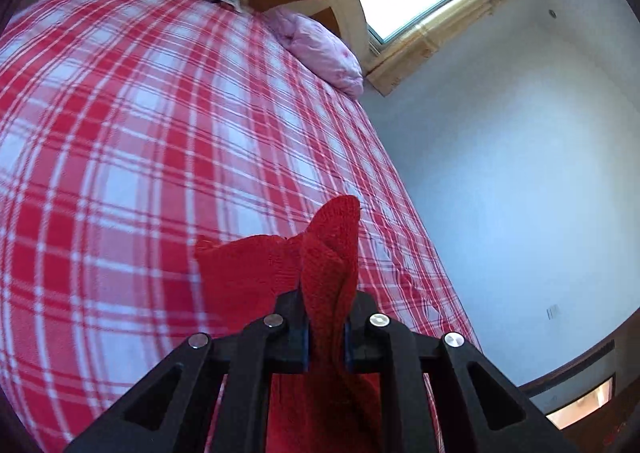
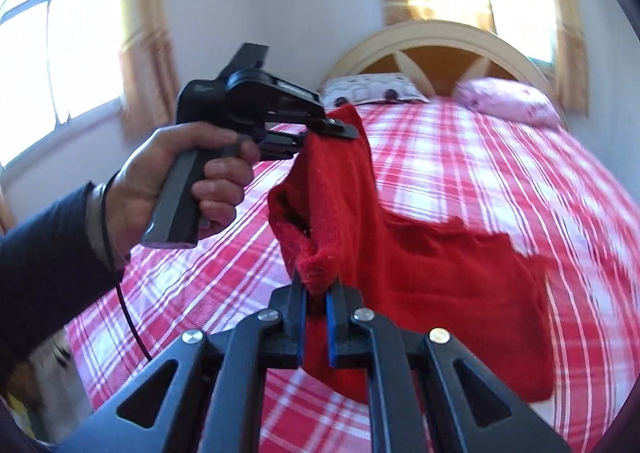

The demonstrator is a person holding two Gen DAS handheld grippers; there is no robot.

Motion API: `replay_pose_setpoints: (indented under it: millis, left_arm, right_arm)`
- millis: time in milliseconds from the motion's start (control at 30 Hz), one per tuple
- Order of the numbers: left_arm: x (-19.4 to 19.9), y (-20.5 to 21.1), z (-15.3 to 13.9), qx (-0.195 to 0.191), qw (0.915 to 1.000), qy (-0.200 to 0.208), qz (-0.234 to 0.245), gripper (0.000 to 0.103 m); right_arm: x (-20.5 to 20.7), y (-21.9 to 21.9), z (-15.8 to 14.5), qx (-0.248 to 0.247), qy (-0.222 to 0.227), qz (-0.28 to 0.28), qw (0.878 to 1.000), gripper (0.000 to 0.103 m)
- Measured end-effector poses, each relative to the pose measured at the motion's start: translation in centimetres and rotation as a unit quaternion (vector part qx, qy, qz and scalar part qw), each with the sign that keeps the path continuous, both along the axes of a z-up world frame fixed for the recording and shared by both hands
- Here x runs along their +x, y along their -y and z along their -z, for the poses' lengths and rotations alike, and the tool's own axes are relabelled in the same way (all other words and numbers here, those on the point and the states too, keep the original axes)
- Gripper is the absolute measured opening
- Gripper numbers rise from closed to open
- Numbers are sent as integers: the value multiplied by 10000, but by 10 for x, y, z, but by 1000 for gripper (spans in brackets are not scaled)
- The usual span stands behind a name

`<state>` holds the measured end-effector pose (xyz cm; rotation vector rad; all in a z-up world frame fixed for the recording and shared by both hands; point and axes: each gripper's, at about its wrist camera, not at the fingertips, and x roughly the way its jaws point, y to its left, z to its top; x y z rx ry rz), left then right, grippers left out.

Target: Fold small clothes

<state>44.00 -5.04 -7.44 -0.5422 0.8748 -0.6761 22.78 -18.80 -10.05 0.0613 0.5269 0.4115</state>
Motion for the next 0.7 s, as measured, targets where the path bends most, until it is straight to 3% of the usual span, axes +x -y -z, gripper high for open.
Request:
replay_pose_setpoints:
  millis: [267, 700]
  left_arm:
    - [14, 86, 9, 386, 9984, -81, 404, 11]
    - [13, 193, 46, 1071, 9876, -275, 1119, 11]
  right_arm:
    - [-1, 78, 19, 767, -362, 627, 9944, 10]
    - [-22, 146, 57, 1433, -803, 1202, 9791, 10]
